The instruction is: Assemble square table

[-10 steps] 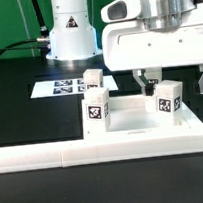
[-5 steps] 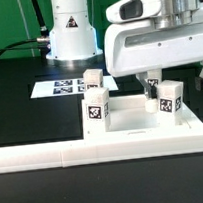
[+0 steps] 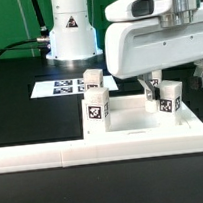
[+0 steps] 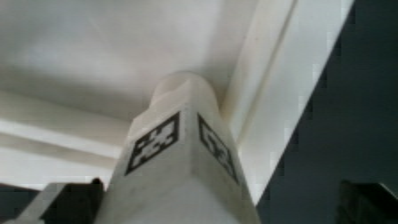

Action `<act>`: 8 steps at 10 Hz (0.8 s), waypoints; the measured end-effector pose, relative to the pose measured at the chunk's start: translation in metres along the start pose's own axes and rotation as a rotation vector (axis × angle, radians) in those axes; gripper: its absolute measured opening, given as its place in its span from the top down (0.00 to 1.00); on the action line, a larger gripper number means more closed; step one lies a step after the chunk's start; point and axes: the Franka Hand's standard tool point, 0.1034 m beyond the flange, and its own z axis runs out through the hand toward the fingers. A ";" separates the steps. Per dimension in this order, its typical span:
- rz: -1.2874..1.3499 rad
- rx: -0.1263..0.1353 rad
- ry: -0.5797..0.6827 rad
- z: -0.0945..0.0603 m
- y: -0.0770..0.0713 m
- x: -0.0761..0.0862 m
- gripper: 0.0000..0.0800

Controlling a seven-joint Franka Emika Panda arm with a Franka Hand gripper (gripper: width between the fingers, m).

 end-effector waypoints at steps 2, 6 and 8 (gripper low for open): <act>-0.102 -0.002 -0.001 0.000 0.003 -0.001 0.19; -0.238 -0.014 0.006 0.001 0.008 -0.003 0.19; -0.237 -0.014 0.005 0.002 0.008 -0.003 0.35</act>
Offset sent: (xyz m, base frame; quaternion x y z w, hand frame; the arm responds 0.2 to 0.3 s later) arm -0.0054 -0.0029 0.0000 -0.0040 0.0115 -0.1913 0.9815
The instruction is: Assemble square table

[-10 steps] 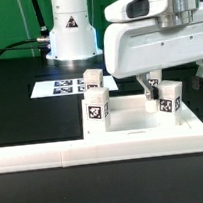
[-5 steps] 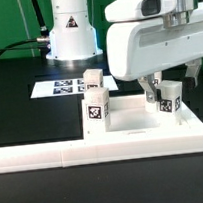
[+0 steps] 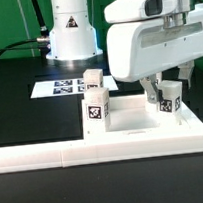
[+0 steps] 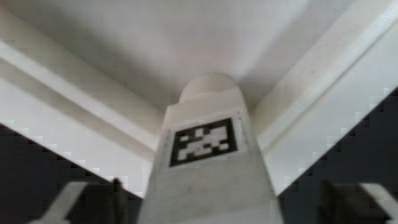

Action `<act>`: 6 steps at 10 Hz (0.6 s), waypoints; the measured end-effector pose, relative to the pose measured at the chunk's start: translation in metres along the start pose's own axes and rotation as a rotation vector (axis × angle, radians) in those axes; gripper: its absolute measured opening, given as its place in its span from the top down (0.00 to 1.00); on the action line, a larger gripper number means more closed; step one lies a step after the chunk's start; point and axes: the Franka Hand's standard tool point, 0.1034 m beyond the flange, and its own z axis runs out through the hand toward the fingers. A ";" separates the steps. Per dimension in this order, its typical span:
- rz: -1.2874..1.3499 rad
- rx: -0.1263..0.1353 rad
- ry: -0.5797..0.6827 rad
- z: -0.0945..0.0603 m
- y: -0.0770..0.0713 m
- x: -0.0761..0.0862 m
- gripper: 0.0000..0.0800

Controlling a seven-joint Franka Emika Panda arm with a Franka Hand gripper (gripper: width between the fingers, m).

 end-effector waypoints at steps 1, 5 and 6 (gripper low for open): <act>0.013 0.000 0.000 0.000 0.000 0.000 0.53; 0.184 0.001 0.000 0.000 0.001 0.000 0.64; 0.322 0.002 0.002 -0.001 0.004 0.000 0.64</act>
Offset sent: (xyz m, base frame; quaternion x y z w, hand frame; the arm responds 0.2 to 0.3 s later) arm 0.0000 0.0000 0.0000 0.0000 0.0000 0.1296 0.9916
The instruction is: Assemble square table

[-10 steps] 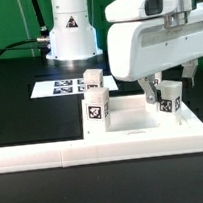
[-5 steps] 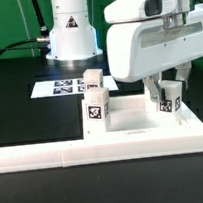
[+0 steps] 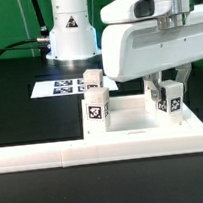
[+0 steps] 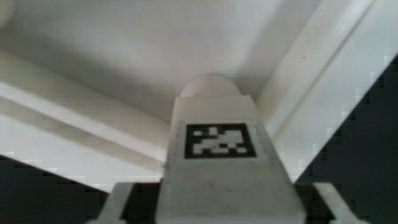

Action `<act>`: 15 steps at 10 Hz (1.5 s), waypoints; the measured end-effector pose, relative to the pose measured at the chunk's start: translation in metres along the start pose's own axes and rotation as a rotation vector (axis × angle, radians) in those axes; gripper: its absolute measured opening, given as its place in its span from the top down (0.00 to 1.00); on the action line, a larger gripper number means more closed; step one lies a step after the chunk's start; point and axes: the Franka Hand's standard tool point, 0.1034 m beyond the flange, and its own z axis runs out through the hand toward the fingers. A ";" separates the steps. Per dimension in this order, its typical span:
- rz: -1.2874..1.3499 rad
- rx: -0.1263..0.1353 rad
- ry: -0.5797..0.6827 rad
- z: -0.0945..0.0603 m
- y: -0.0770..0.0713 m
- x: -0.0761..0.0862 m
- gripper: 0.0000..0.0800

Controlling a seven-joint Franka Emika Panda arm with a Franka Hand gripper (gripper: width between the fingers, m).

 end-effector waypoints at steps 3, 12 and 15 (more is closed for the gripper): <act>0.395 0.000 0.000 0.000 -0.003 0.000 0.64; 1.082 -0.098 0.019 0.000 0.019 -0.007 0.61; 1.073 -0.097 0.018 0.000 0.018 -0.007 0.21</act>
Offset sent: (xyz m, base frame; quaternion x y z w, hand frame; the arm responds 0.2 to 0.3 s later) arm -0.0031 -0.0009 -0.0002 -0.0230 -0.0010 0.2114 0.9771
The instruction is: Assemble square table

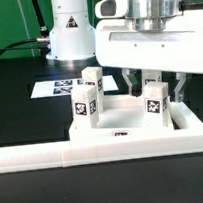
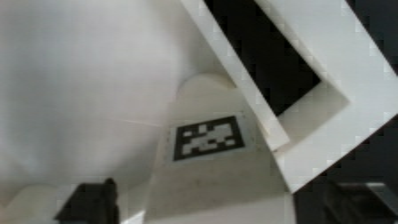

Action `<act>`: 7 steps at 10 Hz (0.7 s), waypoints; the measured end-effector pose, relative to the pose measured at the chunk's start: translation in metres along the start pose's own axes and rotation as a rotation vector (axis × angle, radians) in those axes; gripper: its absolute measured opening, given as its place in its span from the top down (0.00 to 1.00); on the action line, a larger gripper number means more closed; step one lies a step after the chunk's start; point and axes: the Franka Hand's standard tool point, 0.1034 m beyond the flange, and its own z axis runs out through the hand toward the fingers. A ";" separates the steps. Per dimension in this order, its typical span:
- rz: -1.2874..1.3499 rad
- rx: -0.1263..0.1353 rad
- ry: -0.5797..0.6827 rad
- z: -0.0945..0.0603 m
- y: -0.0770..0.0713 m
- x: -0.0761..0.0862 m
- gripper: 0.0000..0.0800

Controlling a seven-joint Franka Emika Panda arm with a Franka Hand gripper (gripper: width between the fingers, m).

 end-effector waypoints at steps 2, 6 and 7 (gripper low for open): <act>-0.115 -0.006 -0.006 -0.002 0.001 0.002 0.20; -0.439 -0.028 -0.052 -0.008 0.002 0.009 0.19; -0.474 -0.046 -0.084 -0.009 0.002 0.006 0.19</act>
Offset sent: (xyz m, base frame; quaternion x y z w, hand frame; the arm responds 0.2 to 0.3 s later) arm 0.0035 0.0074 0.0137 0.0030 -0.0557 -0.1768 0.9827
